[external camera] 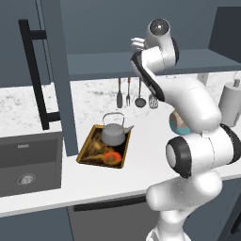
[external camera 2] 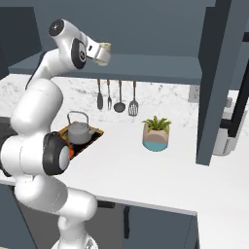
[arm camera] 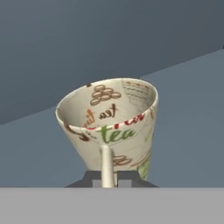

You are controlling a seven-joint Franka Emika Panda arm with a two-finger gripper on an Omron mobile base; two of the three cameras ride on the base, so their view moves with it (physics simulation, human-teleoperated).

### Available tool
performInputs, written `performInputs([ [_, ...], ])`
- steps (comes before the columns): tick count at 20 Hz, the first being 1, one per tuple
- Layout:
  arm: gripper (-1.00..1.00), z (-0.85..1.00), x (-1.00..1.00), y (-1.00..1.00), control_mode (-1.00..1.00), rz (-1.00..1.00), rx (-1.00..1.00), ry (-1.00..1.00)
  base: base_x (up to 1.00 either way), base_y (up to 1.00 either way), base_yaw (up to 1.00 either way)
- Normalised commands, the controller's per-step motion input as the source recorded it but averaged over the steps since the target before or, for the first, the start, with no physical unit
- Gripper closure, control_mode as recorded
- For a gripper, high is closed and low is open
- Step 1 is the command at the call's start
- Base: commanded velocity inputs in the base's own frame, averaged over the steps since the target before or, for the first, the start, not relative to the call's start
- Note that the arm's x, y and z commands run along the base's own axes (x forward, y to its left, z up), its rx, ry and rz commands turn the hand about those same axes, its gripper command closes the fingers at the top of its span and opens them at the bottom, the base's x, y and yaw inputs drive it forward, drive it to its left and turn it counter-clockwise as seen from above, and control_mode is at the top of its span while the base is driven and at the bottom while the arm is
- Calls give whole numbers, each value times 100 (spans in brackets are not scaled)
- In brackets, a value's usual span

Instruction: Pick the kettle from the counter and place it on the tray. Then pick the mug from the cabinet and place it on the tray. Then close the cabinet doors.

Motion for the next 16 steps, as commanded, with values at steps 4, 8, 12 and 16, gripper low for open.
performInputs([
  [4, 100, -5, -99, 9, -100, 0, 0, 0, 0, 0, 0],
  [8, 100, -16, -100, 14, -100, 1, 0, 0, 0, 0, 0],
  [12, 100, -23, -100, 21, -100, 5, 4, 5, 0, 0, 0],
  [16, 100, -31, -100, 30, -100, 4, 5, 12, 0, 0, 0],
])
